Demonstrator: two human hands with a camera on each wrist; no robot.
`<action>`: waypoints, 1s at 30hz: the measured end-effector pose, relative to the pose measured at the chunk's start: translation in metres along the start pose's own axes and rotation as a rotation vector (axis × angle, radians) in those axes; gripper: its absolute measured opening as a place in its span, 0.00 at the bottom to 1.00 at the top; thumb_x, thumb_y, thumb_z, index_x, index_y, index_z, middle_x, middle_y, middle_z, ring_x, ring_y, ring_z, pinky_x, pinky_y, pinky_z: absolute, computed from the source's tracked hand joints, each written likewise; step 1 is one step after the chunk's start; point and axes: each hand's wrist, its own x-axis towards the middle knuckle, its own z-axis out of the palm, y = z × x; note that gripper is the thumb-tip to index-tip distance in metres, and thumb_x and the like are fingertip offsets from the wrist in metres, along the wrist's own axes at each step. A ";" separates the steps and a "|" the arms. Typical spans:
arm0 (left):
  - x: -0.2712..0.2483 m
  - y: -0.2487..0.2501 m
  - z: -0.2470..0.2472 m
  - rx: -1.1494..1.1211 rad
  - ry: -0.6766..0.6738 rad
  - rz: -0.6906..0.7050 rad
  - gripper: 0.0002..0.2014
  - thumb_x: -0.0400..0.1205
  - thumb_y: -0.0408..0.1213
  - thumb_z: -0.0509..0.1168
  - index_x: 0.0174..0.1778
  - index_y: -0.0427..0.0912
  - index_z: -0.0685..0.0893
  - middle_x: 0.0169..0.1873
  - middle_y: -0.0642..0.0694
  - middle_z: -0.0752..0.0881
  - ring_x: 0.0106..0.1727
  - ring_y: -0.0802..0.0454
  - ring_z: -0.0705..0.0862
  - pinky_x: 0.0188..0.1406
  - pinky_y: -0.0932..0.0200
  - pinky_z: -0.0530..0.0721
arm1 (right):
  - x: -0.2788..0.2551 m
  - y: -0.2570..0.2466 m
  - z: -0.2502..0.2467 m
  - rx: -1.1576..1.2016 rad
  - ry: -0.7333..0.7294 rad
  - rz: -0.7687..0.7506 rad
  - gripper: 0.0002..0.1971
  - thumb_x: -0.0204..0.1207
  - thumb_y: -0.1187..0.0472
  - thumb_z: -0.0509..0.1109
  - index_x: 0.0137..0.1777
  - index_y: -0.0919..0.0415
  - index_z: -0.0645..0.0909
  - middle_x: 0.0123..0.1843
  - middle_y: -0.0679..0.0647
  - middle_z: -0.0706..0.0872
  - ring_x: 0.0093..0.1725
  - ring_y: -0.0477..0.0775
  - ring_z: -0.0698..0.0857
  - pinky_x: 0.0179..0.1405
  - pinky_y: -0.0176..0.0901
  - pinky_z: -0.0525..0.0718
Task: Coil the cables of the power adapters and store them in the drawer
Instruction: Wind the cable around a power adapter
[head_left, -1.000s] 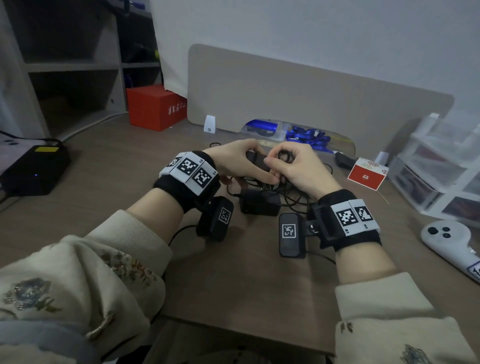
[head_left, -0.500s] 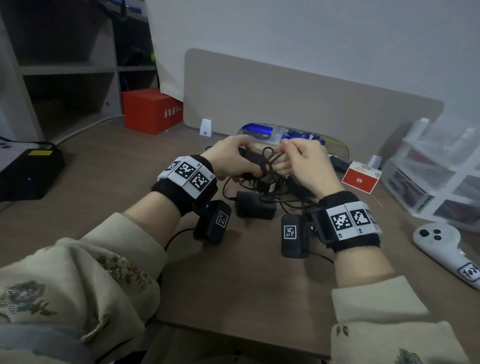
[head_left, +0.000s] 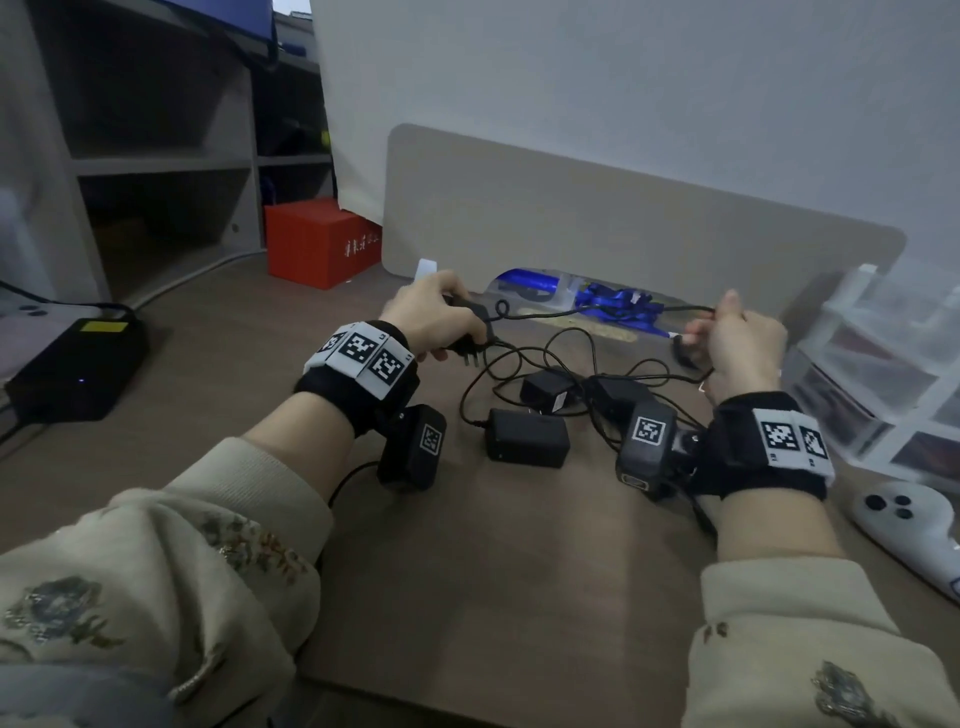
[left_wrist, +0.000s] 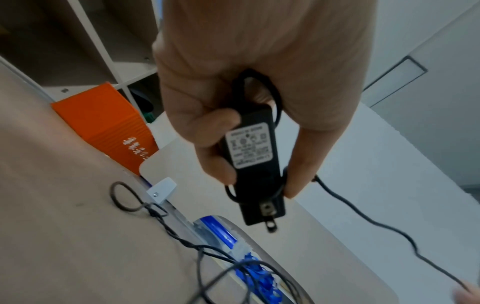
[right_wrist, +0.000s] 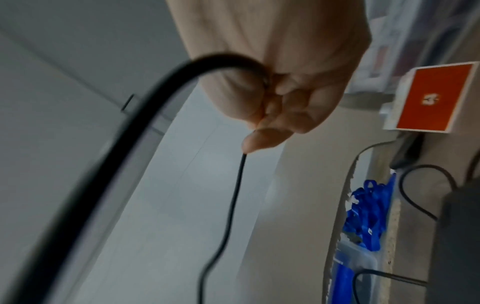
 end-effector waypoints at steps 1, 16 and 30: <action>0.002 -0.003 -0.002 -0.006 0.016 -0.018 0.15 0.70 0.41 0.77 0.47 0.49 0.80 0.40 0.43 0.87 0.27 0.50 0.83 0.16 0.65 0.71 | 0.001 0.002 -0.002 0.095 0.030 0.056 0.16 0.89 0.55 0.55 0.40 0.59 0.71 0.18 0.48 0.83 0.15 0.40 0.78 0.18 0.34 0.73; -0.002 0.009 0.008 -0.062 -0.215 -0.096 0.10 0.78 0.40 0.71 0.52 0.47 0.80 0.43 0.42 0.85 0.32 0.50 0.83 0.18 0.66 0.72 | -0.002 -0.002 -0.002 0.327 -0.293 0.170 0.28 0.85 0.40 0.55 0.80 0.53 0.62 0.65 0.51 0.83 0.52 0.47 0.90 0.43 0.44 0.86; 0.002 0.003 -0.003 -0.471 -0.044 -0.264 0.11 0.81 0.40 0.66 0.56 0.40 0.79 0.35 0.43 0.84 0.22 0.52 0.79 0.14 0.70 0.66 | -0.014 -0.011 -0.004 0.380 -0.224 0.148 0.34 0.81 0.66 0.55 0.84 0.42 0.52 0.68 0.48 0.75 0.61 0.58 0.86 0.52 0.54 0.84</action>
